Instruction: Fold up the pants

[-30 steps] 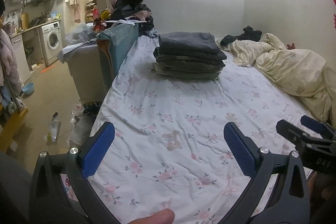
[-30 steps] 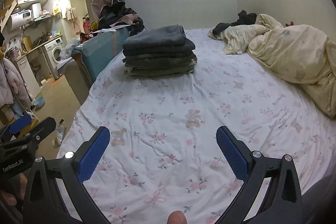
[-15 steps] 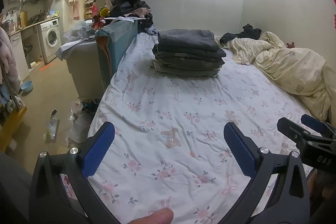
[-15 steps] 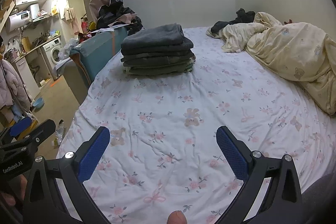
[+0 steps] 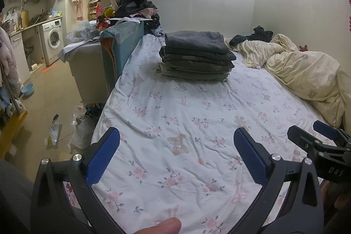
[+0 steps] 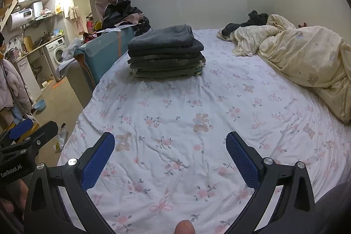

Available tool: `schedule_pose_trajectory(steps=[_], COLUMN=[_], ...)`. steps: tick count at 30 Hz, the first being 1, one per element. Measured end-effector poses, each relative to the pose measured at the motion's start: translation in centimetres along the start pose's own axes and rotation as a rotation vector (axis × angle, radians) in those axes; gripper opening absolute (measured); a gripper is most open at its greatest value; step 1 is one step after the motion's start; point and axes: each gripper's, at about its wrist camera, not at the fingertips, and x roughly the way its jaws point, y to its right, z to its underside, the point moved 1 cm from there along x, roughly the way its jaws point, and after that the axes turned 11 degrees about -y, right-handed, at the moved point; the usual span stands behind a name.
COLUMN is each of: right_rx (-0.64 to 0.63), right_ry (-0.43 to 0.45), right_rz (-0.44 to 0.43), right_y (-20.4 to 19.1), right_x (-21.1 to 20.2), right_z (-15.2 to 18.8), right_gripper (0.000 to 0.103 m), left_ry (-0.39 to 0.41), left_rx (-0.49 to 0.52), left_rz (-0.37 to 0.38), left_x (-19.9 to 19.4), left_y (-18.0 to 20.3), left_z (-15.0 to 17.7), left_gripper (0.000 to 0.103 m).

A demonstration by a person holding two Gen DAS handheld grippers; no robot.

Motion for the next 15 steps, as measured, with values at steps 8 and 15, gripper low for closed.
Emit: schedule_pose_trajectory(steps=[8,15], right_rx=[-0.004,-0.005], right_ry=[0.000,0.000], right_rz=[-0.004,-0.006], right_y=[0.12,0.18], right_x=[0.07,0.10], right_z=[-0.11,-0.13], right_gripper=[0.103,0.103], left_ry=[-0.005,-0.004], left_rx=[-0.004,-0.006], left_rz=[-0.002,0.004], left_x=[-0.04,-0.03], left_y=[0.11,0.28], left_z=[-0.17,-0.27], left_gripper=[0.102,0.102])
